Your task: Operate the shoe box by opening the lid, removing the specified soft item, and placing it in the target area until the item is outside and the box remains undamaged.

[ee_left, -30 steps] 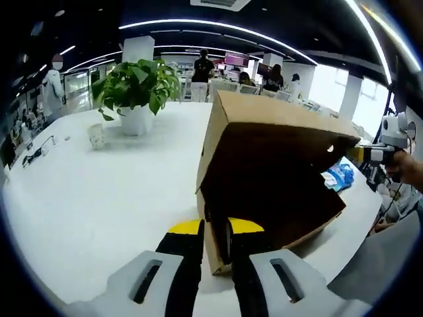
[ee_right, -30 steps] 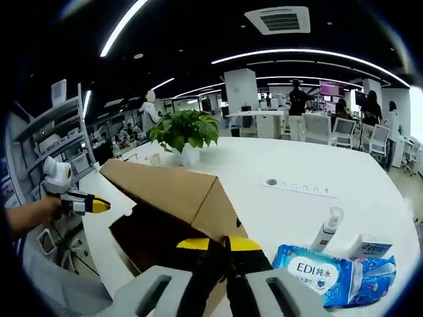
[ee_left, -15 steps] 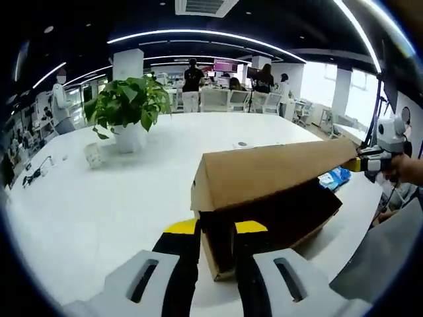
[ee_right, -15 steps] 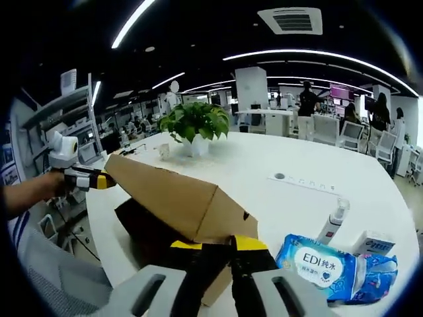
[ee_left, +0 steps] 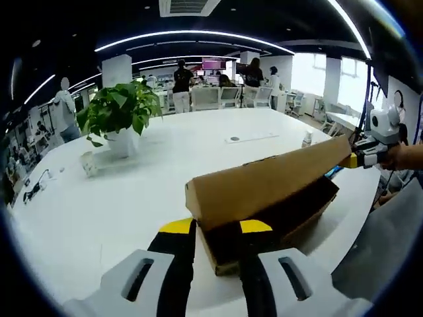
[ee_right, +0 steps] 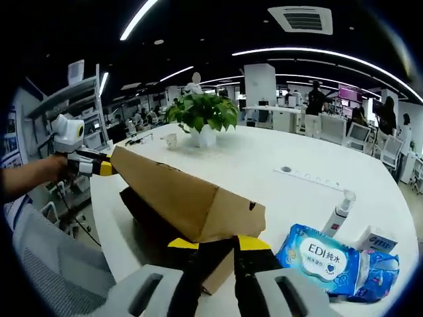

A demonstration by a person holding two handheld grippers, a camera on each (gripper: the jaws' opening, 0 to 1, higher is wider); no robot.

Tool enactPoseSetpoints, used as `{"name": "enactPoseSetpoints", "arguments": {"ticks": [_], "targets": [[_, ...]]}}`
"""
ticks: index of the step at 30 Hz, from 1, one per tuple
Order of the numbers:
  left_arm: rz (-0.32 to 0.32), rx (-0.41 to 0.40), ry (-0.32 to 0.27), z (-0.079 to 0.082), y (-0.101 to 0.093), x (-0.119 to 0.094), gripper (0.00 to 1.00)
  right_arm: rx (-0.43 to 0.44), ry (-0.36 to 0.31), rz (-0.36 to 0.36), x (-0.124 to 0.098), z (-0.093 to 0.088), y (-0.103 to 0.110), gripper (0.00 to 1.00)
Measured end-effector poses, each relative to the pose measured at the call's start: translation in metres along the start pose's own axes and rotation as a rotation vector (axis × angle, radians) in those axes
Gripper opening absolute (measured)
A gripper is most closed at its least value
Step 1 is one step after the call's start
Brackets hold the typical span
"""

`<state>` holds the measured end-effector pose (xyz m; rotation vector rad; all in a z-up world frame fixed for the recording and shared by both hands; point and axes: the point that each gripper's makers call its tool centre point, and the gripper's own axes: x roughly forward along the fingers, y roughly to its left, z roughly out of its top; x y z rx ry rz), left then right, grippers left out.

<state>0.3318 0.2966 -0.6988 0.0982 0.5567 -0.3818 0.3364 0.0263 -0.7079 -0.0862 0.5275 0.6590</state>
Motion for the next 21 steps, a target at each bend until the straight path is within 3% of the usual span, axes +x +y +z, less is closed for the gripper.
{"name": "enactPoseSetpoints", "arguments": {"ticks": [9,15,21], "targets": [[-0.033,0.070,0.050,-0.020,-0.010,0.002,0.32,-0.072,0.028,0.062,0.001,-0.017,0.015,0.26],[-0.042,0.126,0.083,-0.032,-0.016,0.001,0.34,-0.128,0.067,0.075,0.005,-0.030,0.019,0.29],[-0.049,0.133,0.109,-0.041,-0.019,0.001,0.36,-0.178,0.098,0.078,0.007,-0.040,0.022,0.30]]}}
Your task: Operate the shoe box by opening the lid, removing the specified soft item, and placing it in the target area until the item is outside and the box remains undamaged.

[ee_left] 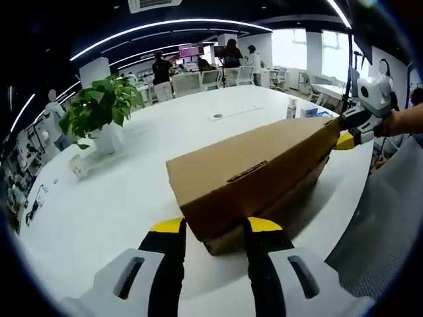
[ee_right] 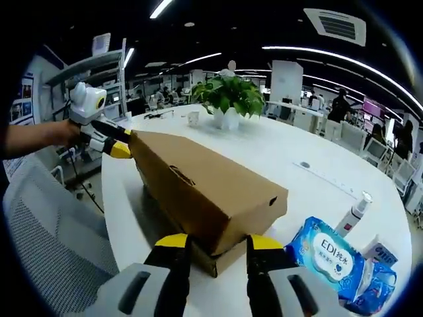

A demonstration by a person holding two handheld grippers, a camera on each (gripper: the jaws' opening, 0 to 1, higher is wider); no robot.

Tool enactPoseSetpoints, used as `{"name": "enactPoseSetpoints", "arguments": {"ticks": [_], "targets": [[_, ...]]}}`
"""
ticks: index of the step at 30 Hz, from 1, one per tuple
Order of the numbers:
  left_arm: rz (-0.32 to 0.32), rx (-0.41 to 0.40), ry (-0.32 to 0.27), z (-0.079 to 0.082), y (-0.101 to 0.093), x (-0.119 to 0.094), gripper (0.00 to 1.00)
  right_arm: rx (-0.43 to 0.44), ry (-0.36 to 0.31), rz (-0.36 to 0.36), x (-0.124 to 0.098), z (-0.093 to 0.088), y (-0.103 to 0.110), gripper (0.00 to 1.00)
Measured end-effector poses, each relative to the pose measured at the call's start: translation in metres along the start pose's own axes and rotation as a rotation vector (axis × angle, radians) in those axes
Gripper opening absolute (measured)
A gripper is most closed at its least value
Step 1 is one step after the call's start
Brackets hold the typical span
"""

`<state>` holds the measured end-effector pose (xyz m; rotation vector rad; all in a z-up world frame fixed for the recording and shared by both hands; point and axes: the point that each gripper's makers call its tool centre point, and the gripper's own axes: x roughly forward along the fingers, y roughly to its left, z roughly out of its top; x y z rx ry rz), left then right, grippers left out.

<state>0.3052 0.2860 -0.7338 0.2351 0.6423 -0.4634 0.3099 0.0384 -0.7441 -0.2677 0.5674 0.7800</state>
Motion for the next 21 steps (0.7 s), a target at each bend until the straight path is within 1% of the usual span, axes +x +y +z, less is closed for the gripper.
{"name": "enactPoseSetpoints", "arguments": {"ticks": [1,5,9,11,17,21], "targets": [[-0.002,0.004,0.010,-0.003,-0.002,0.001,0.36,-0.023,0.015,0.001,0.001,-0.003,0.001,0.31],[0.001,0.025,0.030,-0.010,-0.004,0.004,0.37,-0.052,0.035,0.004,0.006,-0.009,0.004,0.33],[-0.003,0.003,0.033,-0.015,-0.005,0.008,0.38,-0.075,0.055,0.007,0.010,-0.016,0.004,0.35],[-0.002,0.012,0.039,-0.018,-0.005,0.010,0.38,-0.100,0.066,0.008,0.012,-0.020,0.004,0.35],[-0.004,0.003,0.049,-0.025,-0.005,0.014,0.37,-0.088,0.084,0.014,0.017,-0.027,0.004,0.36],[-0.017,-0.013,0.051,-0.023,-0.006,0.010,0.38,-0.076,0.086,0.019,0.014,-0.028,0.005,0.37]]}}
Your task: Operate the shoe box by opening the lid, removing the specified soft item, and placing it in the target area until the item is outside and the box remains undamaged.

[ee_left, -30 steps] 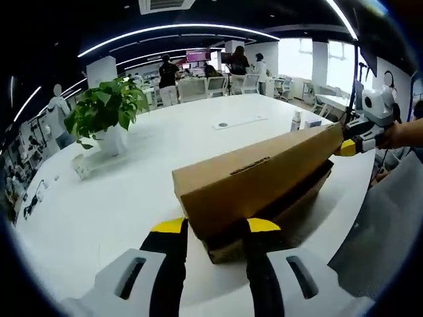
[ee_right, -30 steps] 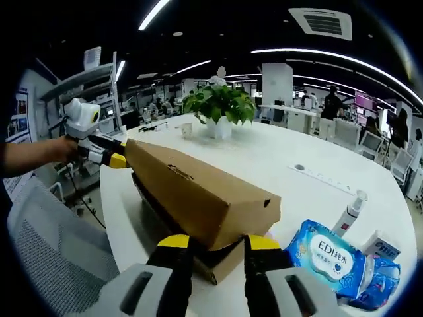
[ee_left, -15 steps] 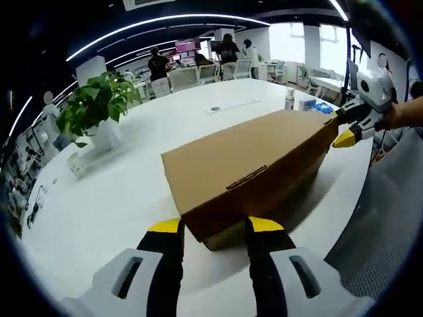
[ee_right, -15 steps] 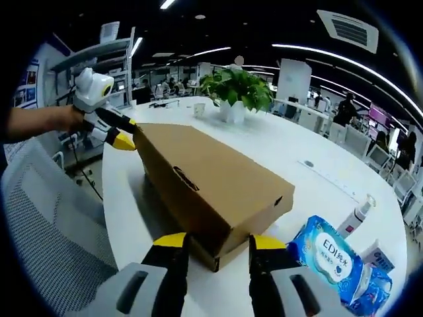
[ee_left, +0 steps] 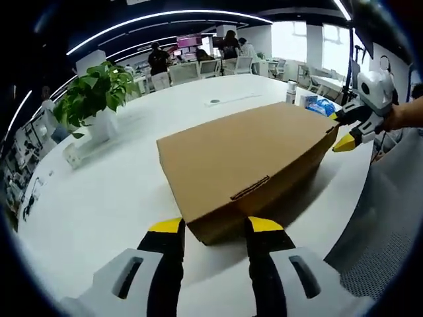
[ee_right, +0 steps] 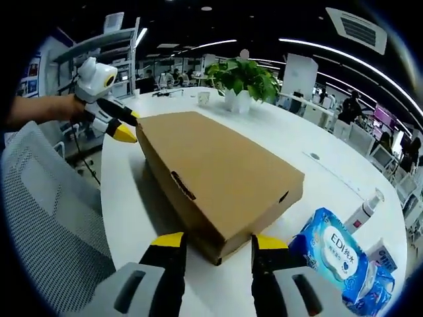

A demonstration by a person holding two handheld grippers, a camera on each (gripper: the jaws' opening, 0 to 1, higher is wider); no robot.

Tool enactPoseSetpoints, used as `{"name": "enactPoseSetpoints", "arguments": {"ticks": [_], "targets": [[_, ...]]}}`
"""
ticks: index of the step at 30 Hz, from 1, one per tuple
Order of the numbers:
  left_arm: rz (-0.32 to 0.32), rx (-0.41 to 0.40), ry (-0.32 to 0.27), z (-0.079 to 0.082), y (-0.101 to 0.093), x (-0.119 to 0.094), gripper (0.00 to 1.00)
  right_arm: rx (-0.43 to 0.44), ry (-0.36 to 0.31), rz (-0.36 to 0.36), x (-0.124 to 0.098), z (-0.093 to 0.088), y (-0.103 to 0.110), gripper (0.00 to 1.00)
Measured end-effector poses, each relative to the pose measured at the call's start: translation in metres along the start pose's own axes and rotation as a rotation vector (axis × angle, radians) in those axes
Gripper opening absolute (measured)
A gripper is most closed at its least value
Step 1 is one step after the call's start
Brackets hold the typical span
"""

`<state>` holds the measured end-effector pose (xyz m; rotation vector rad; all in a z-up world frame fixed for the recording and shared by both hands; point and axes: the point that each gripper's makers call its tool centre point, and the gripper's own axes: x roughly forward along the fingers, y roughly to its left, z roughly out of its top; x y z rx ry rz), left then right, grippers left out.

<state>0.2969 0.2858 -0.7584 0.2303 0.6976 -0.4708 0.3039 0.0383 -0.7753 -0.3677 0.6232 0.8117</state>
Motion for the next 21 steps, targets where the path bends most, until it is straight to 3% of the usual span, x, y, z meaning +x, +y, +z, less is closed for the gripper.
{"name": "enactPoseSetpoints", "arguments": {"ticks": [5,9,13,19,21], "targets": [[0.004,0.009,-0.003,0.002,0.003,-0.010,0.41,-0.006,-0.009,0.007,-0.010,0.005,0.000,0.40],[0.007,0.025,-0.024,0.009,0.006,-0.015,0.41,-0.011,-0.045,0.000,-0.015,0.019,-0.003,0.40],[-0.007,0.026,-0.036,0.014,0.004,-0.012,0.41,0.004,-0.066,0.000,-0.011,0.030,-0.005,0.40],[-0.009,0.052,-0.037,0.015,0.002,-0.004,0.40,0.037,-0.070,-0.002,-0.006,0.028,-0.007,0.41],[-0.008,-0.012,-0.059,0.016,0.004,-0.002,0.40,0.035,-0.070,-0.005,-0.005,0.027,-0.007,0.41]]}}
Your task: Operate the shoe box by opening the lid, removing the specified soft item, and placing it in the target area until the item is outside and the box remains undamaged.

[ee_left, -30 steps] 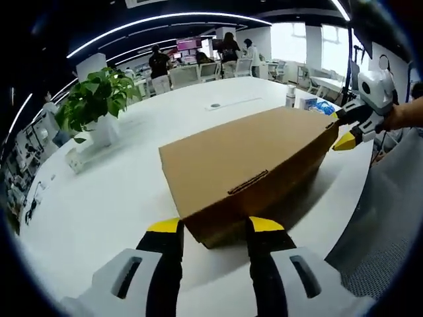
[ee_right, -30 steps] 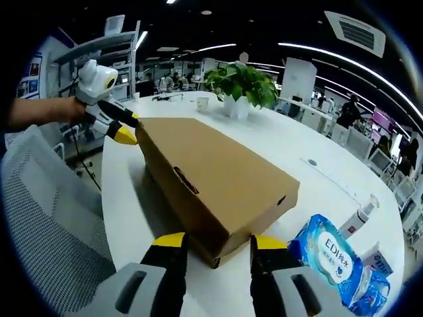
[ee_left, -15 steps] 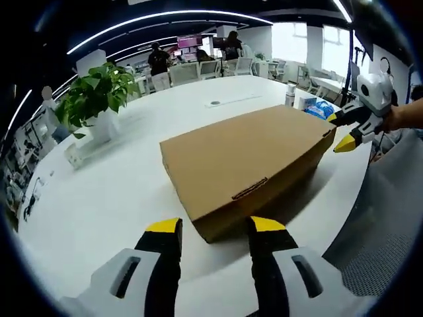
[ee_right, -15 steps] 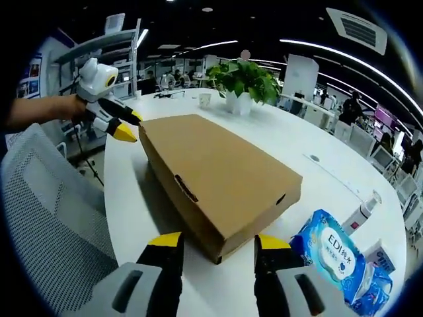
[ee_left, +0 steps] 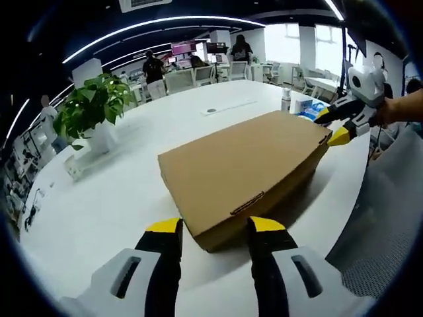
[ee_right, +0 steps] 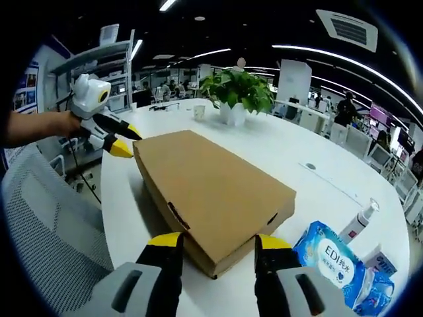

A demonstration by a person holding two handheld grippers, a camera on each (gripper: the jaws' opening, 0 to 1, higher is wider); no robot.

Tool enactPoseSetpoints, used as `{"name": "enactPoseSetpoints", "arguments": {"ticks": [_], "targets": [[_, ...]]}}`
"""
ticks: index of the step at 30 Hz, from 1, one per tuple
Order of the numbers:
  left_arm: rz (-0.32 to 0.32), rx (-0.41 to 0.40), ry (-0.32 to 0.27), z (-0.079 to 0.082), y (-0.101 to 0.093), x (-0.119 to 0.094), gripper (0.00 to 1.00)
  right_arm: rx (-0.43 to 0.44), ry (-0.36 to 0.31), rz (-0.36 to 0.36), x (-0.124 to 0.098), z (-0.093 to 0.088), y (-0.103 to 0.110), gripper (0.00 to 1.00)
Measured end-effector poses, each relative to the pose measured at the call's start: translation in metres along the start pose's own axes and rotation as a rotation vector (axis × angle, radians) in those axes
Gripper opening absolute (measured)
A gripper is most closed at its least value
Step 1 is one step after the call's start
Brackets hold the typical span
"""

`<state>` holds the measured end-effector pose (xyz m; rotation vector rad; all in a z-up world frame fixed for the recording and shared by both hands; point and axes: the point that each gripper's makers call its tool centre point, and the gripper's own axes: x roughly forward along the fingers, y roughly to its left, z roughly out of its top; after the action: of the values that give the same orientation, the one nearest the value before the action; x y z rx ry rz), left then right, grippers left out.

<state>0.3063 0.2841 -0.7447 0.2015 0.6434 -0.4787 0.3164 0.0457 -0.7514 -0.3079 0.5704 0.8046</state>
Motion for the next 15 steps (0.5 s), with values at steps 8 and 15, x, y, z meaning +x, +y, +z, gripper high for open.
{"name": "enactPoseSetpoints", "arguments": {"ticks": [8,15], "targets": [[0.004,0.001,0.008,-0.007,0.003,0.005,0.36,-0.020,0.031,-0.007,0.007,-0.009,0.001,0.39],[0.008,0.000,0.011,0.001,0.011,0.014,0.36,-0.024,0.037,-0.007,0.014,-0.007,-0.007,0.39]]}}
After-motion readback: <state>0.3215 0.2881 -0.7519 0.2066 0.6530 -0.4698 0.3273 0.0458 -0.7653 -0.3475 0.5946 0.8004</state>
